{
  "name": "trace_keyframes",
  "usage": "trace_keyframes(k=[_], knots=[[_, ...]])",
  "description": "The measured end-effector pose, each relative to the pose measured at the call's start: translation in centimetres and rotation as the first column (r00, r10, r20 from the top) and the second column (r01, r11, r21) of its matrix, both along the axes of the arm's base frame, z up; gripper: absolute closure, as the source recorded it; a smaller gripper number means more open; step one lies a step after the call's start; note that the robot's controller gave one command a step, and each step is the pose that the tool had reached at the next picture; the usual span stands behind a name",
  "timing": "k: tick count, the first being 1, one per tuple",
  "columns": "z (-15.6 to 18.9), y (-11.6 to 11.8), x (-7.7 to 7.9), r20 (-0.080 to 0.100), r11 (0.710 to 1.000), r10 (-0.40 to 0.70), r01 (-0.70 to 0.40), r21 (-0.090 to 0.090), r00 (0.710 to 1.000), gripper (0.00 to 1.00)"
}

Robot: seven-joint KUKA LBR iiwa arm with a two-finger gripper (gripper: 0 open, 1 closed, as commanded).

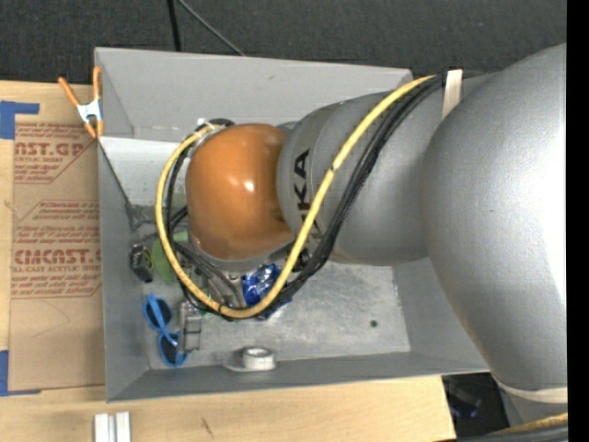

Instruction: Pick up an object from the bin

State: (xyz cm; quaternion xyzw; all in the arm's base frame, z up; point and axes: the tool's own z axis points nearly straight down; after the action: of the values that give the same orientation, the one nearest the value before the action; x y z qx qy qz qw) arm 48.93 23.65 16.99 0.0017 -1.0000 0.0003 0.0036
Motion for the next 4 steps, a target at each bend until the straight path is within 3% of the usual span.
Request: trace_keyframes(k=[1,2,3,4], knots=[[-1.9,1.1,3.3,0.009,0.982,0.189,-0.189,0.001,0.982,0.00],[-10.5,-5.1,2.1,-0.001,0.983,0.186,-0.186,-0.002,0.983,0.00],[-10.0,-4.7,2.3,0.008,0.982,0.189,-0.189,0.002,0.982,1.00],[-10.0,-4.7,2.3,0.008,0.982,0.189,-0.189,0.002,0.982,1.00]])
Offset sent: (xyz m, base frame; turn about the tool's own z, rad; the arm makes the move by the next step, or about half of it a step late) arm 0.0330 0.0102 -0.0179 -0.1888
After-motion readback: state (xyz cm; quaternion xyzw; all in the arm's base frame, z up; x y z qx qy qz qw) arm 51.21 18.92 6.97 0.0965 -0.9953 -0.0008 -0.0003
